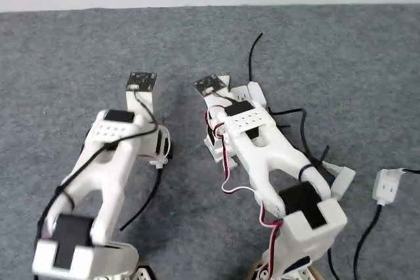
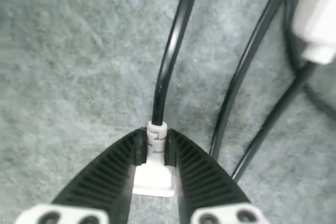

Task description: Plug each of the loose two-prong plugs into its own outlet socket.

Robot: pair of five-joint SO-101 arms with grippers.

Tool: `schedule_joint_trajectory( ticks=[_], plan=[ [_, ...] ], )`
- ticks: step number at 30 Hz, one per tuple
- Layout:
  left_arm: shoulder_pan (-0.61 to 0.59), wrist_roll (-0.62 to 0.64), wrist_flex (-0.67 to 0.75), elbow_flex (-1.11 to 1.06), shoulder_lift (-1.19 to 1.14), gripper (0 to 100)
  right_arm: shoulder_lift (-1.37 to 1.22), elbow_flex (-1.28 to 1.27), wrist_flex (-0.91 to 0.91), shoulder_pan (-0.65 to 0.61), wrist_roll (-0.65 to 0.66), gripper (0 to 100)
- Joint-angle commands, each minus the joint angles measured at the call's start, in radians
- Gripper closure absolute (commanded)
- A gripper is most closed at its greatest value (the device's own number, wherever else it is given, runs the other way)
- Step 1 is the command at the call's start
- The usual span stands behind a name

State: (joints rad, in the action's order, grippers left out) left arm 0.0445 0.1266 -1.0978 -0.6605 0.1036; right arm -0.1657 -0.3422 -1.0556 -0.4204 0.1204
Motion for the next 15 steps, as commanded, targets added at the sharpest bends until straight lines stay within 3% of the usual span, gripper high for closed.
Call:
schedule_joint_trajectory(
  ticks=[1, 6, 8, 11, 15],
  plan=[
    [-0.044, -0.020, 0.081, -0.073, 0.166, 76, 0.128, 0.038, -0.013, 0.024, -0.014, 99.0],
    [-0.051, -0.023, 0.086, -0.131, 0.261, 77, 0.228, -0.021, -0.021, 0.018, -0.015, 99.0],
    [-0.058, -0.029, 0.089, -0.134, 0.261, 83, 0.271, -0.026, -0.027, 0.016, -0.015, 99.0],
    [-0.061, -0.118, 0.147, -0.148, 0.215, 99, 0.360, -0.021, -0.058, -0.021, -0.012, 99.0],
    [-0.069, -0.180, 0.146, -0.114, 0.060, 99, 0.478, 0.017, -0.159, -0.128, -0.009, 99.0]
  ],
)
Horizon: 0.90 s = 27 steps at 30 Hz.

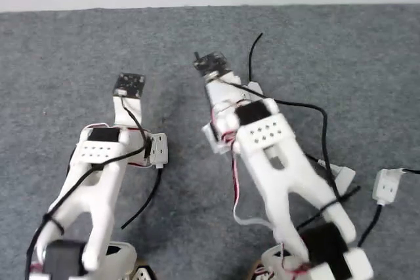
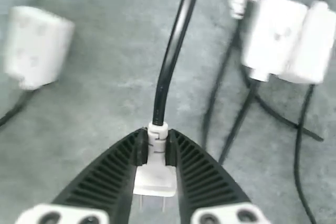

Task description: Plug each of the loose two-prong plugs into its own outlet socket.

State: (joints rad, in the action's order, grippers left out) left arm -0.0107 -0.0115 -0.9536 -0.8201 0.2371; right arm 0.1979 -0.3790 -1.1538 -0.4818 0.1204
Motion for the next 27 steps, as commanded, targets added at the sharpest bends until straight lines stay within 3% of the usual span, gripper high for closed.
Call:
schedule_joint_trajectory(
  ticks=[1, 6, 19, 27],
  plan=[
    [-0.014, -0.069, -0.026, 0.073, -0.109, 99, 0.140, 0.060, -0.081, -0.093, -0.009, 99.0],
    [-0.060, -0.235, -0.126, 0.194, -0.224, 99, 0.234, 0.063, -0.102, -0.182, -0.012, 99.0],
    [-0.035, -0.381, -0.170, 0.177, -0.222, 99, 0.219, -0.015, -0.007, -0.259, -0.015, 99.0],
    [0.021, -0.459, -0.104, -0.053, 0.068, 99, 0.148, -0.014, 0.047, -0.242, -0.015, 99.1]
  ],
)
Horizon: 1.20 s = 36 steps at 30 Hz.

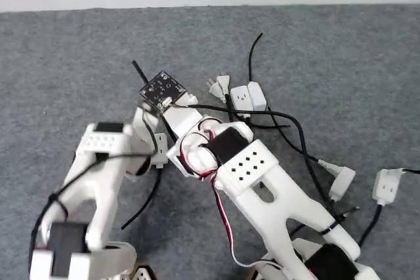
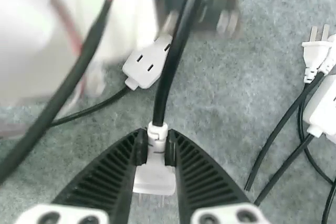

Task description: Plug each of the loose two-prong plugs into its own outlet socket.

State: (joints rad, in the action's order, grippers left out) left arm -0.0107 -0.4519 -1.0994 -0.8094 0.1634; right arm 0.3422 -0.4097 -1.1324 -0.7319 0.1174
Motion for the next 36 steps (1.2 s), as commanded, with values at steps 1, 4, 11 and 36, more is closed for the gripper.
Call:
schedule_joint_trajectory(
  ticks=[1, 4, 11, 36],
  plan=[
    [0.040, -0.020, 0.043, -0.099, 0.184, 99, 0.005, 0.017, 0.028, 0.013, -0.012, 99.1],
    [0.072, -0.068, 0.048, -0.179, 0.292, 99, 0.007, 0.017, 0.028, 0.018, -0.011, 99.1],
    [0.121, -0.161, 0.044, -0.297, 0.423, 99, 0.007, 0.017, 0.031, 0.018, -0.011, 99.1],
    [-0.334, 0.454, 0.318, -0.162, 0.311, 98, -0.315, 0.100, 0.473, -0.008, -0.361, 99.1]
  ],
)
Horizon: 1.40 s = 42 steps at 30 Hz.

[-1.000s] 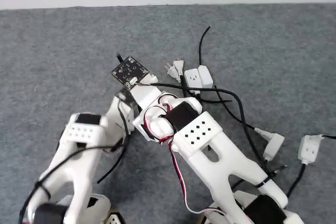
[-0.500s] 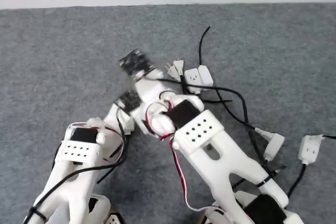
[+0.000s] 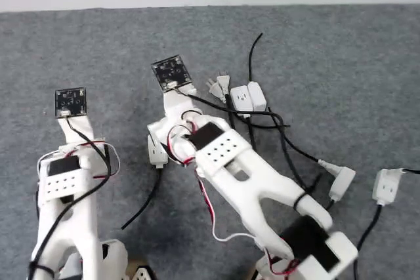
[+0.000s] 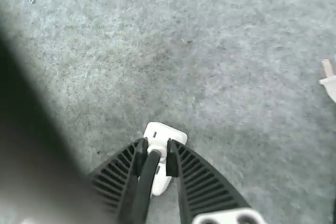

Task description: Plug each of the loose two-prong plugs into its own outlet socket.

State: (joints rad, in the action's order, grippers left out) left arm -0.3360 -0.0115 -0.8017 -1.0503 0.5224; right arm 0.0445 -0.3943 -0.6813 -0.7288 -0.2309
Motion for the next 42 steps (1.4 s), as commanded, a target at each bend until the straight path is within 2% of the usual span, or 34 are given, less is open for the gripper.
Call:
schedule_joint_trajectory(
  ticks=[1, 11, 16, 32, 42],
  plan=[
    [-0.009, 0.014, 0.020, 0.093, -0.071, 98, -0.033, 0.087, 0.027, -0.012, -0.011, 99.1],
    [-0.009, 0.009, -0.018, 0.183, -0.198, 98, -0.096, 0.114, 0.053, -0.013, 0.049, 99.1],
    [-0.009, -0.034, -0.020, 0.185, -0.199, 98, -0.134, 0.120, 0.079, -0.012, 0.081, 99.1],
    [-0.009, -0.038, -0.020, 0.180, -0.199, 98, -0.180, 0.114, 0.071, -0.010, 0.089, 99.1],
    [-0.009, -0.040, -0.020, 0.180, -0.201, 98, -0.217, 0.109, 0.022, -0.018, 0.175, 99.1]
  ],
)
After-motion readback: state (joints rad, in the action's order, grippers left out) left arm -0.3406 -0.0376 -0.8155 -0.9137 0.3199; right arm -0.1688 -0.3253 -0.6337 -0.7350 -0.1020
